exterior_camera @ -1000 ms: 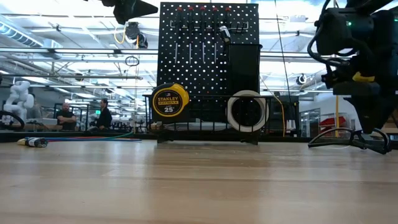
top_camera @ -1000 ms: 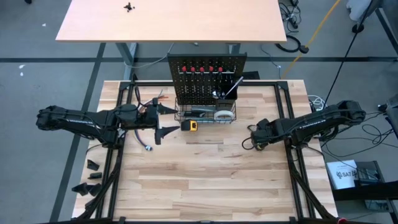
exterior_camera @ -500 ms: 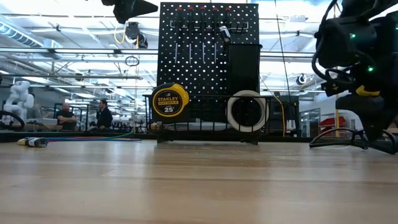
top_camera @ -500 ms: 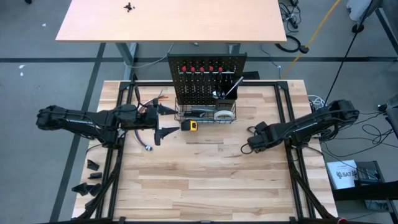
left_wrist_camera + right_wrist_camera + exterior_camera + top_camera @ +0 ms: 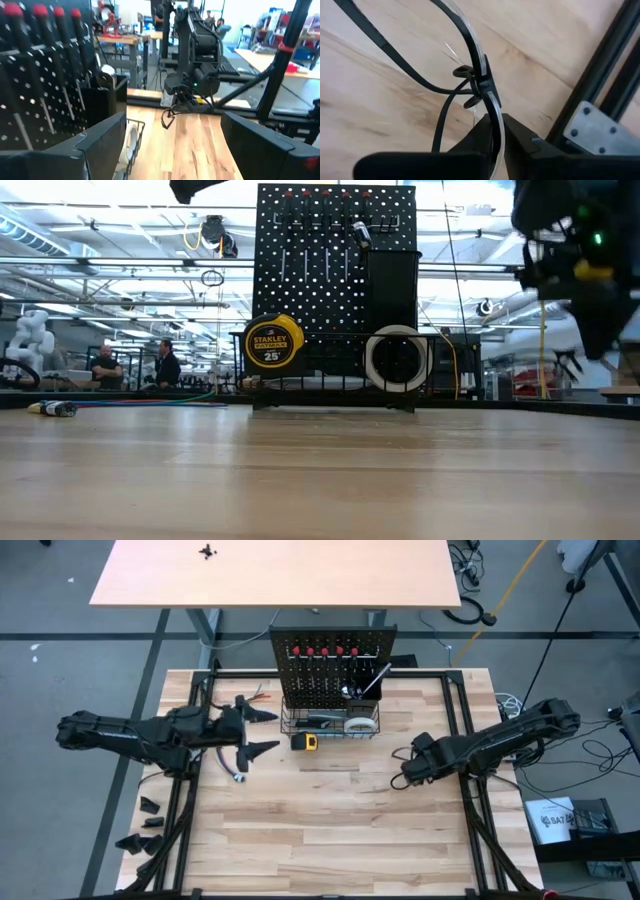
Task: Hang tools onto peg board
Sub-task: Put the safety goggles into the pegboard basket
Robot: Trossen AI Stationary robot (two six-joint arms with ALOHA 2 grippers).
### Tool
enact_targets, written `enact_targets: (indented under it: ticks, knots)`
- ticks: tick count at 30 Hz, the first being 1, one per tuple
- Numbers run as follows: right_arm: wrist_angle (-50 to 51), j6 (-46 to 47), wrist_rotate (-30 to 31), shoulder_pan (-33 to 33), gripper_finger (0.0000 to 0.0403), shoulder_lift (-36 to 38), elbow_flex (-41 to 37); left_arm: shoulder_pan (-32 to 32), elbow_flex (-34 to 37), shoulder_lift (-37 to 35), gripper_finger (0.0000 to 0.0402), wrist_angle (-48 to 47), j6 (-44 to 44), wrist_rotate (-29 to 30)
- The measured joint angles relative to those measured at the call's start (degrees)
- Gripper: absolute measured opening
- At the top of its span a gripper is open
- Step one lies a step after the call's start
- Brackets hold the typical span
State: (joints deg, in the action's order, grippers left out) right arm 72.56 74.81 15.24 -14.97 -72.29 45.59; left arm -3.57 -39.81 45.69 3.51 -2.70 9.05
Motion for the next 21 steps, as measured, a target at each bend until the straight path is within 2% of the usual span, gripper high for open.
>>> enact_targets:
  ticks: [4, 9, 21]
  knots:
    - [2.76, -0.33, 2.76, -1.36, 0.0017, 0.0, 7.82, 0.01, 0.0, -2.96, 0.0327, -0.17, -2.17, 0.11]
    - [0.85, -5.66, 10.45, -2.39, 0.0012, -3.21, 20.2, 0.02, 0.0, -7.38, 0.0327, -3.26, -7.12, 0.18]
    - [-0.93, -28.18, 24.35, -1.76, 0.0012, -28.47, 54.74, 0.0, 0.0, -12.83, 0.0327, -10.41, -10.56, 0.22]
